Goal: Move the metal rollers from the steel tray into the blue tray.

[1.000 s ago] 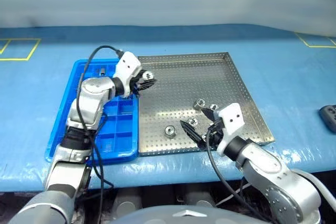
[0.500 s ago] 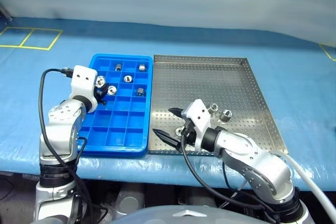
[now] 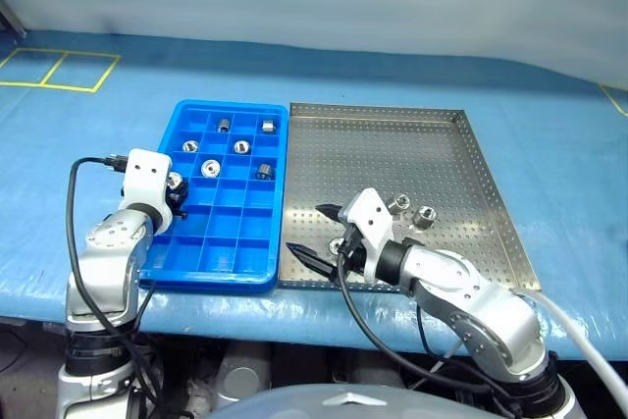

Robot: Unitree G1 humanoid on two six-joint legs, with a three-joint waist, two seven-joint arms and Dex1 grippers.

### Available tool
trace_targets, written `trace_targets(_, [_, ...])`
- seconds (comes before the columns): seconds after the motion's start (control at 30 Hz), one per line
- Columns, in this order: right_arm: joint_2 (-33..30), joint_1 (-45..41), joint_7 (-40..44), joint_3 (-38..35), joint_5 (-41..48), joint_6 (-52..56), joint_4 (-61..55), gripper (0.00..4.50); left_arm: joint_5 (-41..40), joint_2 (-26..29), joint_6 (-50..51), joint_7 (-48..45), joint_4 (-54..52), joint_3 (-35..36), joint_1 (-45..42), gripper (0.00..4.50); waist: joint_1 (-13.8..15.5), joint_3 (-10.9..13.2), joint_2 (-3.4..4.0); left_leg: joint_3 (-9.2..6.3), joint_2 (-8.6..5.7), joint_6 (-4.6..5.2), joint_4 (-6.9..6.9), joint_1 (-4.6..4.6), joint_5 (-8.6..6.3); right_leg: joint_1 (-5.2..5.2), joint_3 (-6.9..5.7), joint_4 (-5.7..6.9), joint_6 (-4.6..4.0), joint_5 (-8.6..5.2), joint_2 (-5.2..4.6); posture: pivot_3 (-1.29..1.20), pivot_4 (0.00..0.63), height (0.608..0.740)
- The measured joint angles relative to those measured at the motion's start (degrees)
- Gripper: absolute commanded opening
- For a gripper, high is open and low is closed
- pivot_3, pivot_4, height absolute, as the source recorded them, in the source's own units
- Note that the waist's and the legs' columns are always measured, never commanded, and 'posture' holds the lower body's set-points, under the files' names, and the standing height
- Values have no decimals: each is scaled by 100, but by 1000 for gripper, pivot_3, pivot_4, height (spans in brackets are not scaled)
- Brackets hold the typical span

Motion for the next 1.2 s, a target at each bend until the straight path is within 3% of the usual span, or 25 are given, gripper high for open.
trace_targets(0.2, [71, 104, -120, -75, -47, 1, -23, 4500, -270, -38, -19, -89, 13, 66, -217, 4032, -5, 0, -1, 1, 0, 0, 1, -1, 0, 1, -5, 0, -2, -1, -1, 228, 150, 740])
trace_targets(0.27, [105, 144, -189, -192, -37, 10, -99, 4500, -449, -69, -52, -191, -3, 63, -404, 4445, -9, 0, -1, 0, -1, 0, 1, -2, 0, 1, -3, 0, -2, -1, -2, 228, 150, 740])
trace_targets(0.47, [33, 505, -332, -730, 13, 34, -498, 4500, -1176, 64, -350, -1109, -155, -327, -972, 4445, -69, 0, -1, 11, -3, 0, -2, -5, 0, 0, -3, -7, -2, -1, -2, 138, 150, 740])
trace_targets(0.6, [-209, 1010, -413, -1104, 20, 114, -694, 4500, -1416, 697, -825, -2314, -59, -1355, -1246, 4445, -177, 0, 0, 15, -2, 0, -6, -2, 0, -1, 1, -7, -11, -6, 0, 89, 150, 740])
trace_targets(0.73, [-286, 1381, -490, -1316, 23, 144, -896, 4500, -1531, 802, -1192, -3162, 423, -2074, -1706, 4445, -299, -1, 2, 17, -1, 0, -2, 0, 0, 0, 2, -4, -26, -16, 2, 33, 150, 740])
trace_targets(1.2, [-61, 2334, -1052, -1355, -149, 122, -1371, 4500, -673, 804, -2672, -4932, 2321, -4112, -2436, 4445, -687, -2, 4, 25, 0, 1, -1, 1, 0, -4, 16, -3, -18, -12, 7, -104, 150, 740])
